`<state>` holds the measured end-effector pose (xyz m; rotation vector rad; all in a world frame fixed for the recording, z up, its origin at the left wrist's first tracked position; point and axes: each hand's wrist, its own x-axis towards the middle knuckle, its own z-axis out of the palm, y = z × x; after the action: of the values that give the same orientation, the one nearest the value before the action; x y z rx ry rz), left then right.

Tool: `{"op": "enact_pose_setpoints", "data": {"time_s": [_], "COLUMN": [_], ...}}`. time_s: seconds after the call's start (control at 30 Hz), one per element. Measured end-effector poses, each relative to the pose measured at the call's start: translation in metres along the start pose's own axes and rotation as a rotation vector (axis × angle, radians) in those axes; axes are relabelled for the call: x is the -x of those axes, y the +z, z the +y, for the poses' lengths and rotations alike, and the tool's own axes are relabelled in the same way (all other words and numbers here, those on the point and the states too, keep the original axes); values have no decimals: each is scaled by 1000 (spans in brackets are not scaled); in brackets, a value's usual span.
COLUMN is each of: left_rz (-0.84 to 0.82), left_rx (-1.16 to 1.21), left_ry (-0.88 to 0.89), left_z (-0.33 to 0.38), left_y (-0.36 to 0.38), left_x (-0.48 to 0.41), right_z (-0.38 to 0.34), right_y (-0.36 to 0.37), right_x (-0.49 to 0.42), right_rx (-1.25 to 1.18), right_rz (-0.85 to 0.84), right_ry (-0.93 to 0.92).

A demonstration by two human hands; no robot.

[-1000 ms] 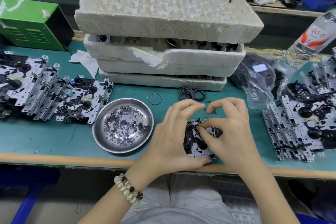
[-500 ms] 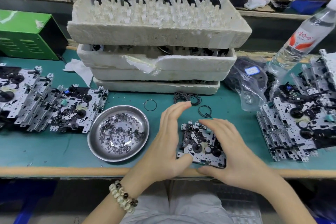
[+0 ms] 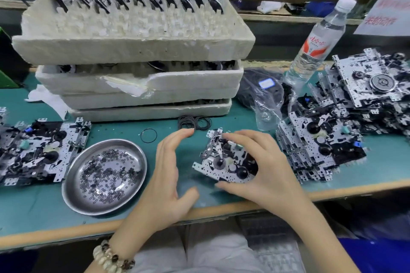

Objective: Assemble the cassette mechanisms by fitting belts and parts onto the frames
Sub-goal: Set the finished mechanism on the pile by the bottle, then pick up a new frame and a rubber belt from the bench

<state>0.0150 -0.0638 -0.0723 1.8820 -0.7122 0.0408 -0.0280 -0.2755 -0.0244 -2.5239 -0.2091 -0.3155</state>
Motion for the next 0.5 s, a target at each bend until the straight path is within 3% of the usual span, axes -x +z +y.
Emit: {"op": "enact_pose_setpoints", "data": {"time_s": [0.13,0.3,0.5], "left_rz": [-12,-19,-14], "left_rx": [-24,-56,-88], "left_ry": [6,18,23], "left_z": [0,1,2], "left_y": [1,1,1], "left_x": [-1,-1,-1], "right_z": [5,25,48], "right_y": [-42,-81,-75], "right_x": [5,14,24], "right_rx": [41,280,383], "right_rz": [324,701,669], "right_ry": [69,260,385]}}
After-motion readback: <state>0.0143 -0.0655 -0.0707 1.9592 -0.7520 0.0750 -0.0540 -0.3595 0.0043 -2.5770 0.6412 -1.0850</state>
